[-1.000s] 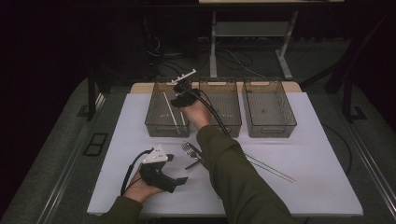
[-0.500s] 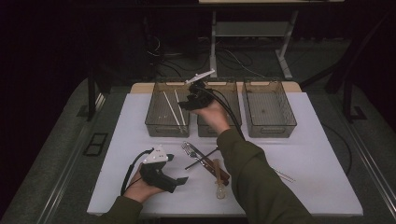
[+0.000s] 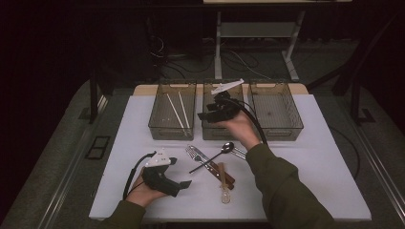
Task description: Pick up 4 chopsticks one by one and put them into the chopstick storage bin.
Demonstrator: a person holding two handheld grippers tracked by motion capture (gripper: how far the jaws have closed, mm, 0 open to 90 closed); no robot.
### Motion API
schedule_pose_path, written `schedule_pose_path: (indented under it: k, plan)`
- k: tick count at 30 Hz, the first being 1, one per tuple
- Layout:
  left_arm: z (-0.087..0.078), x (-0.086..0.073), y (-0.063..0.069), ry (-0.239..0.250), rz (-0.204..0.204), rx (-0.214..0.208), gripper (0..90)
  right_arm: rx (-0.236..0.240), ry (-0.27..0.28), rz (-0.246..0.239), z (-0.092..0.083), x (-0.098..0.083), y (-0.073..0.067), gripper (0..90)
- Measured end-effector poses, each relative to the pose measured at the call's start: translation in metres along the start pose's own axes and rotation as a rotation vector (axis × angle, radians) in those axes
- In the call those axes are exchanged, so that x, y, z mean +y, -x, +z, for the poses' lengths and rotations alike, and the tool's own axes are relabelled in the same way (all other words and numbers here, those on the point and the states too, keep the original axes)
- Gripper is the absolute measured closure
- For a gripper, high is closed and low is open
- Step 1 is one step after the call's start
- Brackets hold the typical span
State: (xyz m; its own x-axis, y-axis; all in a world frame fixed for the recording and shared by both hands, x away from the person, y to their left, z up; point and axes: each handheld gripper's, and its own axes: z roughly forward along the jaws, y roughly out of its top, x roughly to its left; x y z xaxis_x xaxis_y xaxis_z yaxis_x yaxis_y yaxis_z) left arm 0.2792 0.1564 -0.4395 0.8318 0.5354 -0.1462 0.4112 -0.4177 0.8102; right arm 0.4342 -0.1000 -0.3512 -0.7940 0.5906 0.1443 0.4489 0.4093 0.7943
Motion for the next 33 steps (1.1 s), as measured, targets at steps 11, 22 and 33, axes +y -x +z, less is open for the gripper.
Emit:
schedule_pose_path:
  k: [11, 22, 33]
  plan:
    - [0.000, 0.001, 0.002, -0.009, 0.005, 0.011, 0.0, 0.019, 0.005, -0.026, -0.036, -0.033, -0.001, 40.1]
    - [0.001, 0.001, 0.000, -0.012, 0.000, 0.020, 0.0, 0.028, 0.016, -0.011, -0.068, -0.079, 0.006, 40.0]
    - [0.001, 0.000, -0.001, -0.019, 0.002, 0.027, 0.0, 0.005, -0.032, -0.020, -0.100, -0.127, 0.011, 40.0]
